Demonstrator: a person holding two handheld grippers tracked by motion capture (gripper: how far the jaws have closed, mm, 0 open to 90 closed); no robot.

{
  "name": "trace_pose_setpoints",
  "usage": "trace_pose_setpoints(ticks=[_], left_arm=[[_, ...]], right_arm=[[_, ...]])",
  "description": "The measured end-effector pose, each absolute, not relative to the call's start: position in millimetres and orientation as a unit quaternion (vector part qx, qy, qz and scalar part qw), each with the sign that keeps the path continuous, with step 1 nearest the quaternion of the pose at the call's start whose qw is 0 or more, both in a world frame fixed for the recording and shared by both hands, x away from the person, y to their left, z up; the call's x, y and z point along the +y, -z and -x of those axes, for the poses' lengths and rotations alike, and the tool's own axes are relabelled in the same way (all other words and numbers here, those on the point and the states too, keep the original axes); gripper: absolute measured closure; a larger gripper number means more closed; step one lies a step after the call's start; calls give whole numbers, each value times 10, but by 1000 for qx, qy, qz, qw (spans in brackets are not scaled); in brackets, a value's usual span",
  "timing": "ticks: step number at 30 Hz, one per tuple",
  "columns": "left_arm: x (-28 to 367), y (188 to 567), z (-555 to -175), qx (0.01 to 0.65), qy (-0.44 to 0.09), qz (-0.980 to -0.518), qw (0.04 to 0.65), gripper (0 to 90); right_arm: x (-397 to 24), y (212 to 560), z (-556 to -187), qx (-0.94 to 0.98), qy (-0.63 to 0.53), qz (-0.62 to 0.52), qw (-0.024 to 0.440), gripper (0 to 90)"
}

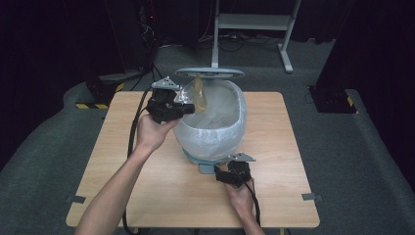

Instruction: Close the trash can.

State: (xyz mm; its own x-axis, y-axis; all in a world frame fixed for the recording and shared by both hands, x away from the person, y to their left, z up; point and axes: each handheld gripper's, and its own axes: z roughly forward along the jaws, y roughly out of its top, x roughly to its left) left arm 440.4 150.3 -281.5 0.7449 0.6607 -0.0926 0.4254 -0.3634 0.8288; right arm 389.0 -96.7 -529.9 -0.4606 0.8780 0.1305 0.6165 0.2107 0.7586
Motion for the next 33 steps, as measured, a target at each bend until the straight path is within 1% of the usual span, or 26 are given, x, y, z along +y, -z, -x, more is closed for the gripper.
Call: trace_pose_setpoints(ticks=[7,10,11,16,19,20,33], left_arm=[[1324,2820,-4514,334,-122,-818,453,887],[1275,2827,-4548,334,-129,-819,448,887],[1241,2837,-4559,336,-118,-819,450,888],[1155,2836,-4599,332,-124,-826,439,887],[1096,2843,-4614,344,-118,-823,436,887],[1097,2838,-4645,331,-130,-830,429,887],[1044,2836,-4669,334,-130,-829,429,880]], right_arm=[[-967,5299,-3891,760,-391,-491,168,209],[-967,5299,-3891,760,-391,-491,168,209],[-967,5299,-3891,760,-391,-491,168,209],[-967,5299,-3890,760,-391,-491,168,209],[-966,5299,-3890,760,-390,-491,168,209],[-967,5299,-3890,761,-390,-490,168,209],[-965,5298,-3889,760,-391,-491,169,210]])
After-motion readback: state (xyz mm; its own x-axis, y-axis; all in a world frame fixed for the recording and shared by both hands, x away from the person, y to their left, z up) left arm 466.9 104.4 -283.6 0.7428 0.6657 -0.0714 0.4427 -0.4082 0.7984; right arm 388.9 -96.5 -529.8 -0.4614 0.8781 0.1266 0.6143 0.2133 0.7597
